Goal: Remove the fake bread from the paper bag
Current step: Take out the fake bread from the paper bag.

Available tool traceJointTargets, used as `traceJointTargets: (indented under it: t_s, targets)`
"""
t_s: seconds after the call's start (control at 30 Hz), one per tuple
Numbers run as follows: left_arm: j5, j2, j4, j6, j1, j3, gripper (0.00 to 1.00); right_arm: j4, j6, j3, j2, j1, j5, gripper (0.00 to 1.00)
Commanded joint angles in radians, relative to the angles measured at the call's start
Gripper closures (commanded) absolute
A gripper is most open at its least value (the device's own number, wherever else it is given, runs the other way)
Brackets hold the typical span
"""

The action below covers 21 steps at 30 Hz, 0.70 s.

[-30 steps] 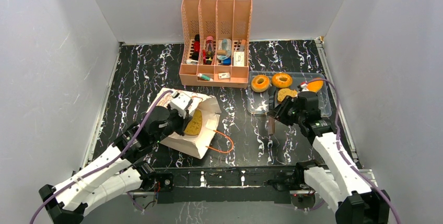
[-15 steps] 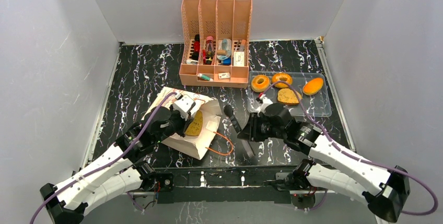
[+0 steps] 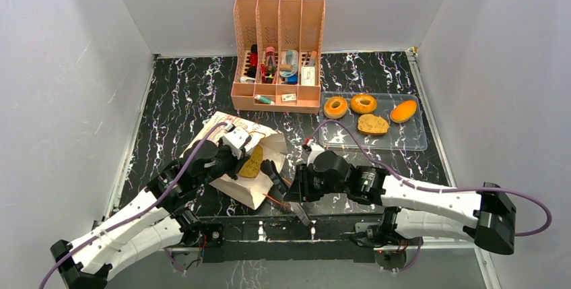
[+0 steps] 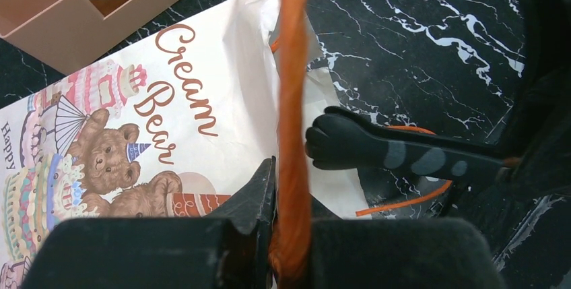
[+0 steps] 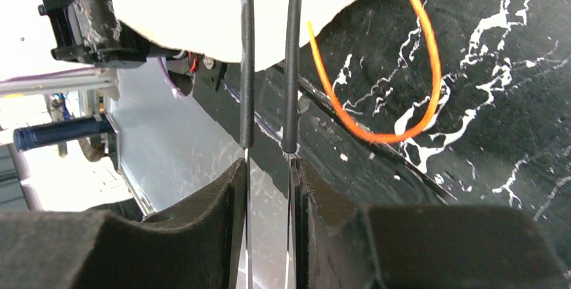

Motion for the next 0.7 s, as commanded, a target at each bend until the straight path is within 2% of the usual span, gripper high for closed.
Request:
traceJointTargets:
  t_s: [0.0, 0.2, 0.67]
  targets:
    - [0.058, -0.030, 0.023, 0.009, -0.006, 0.024, 1.00, 0.206, 0.065, -0.024, 0.032, 0.004, 0.003, 0.74]
    - [0.071, -0.045, 0.010, 0.009, -0.006, 0.042, 1.00, 0.244, 0.102, -0.029, 0.113, 0.005, -0.015, 0.72]
    - [0.118, -0.068, 0.018, 0.001, -0.006, 0.048, 1.00, 0.294, 0.190, -0.089, 0.155, 0.001, -0.068, 0.67]
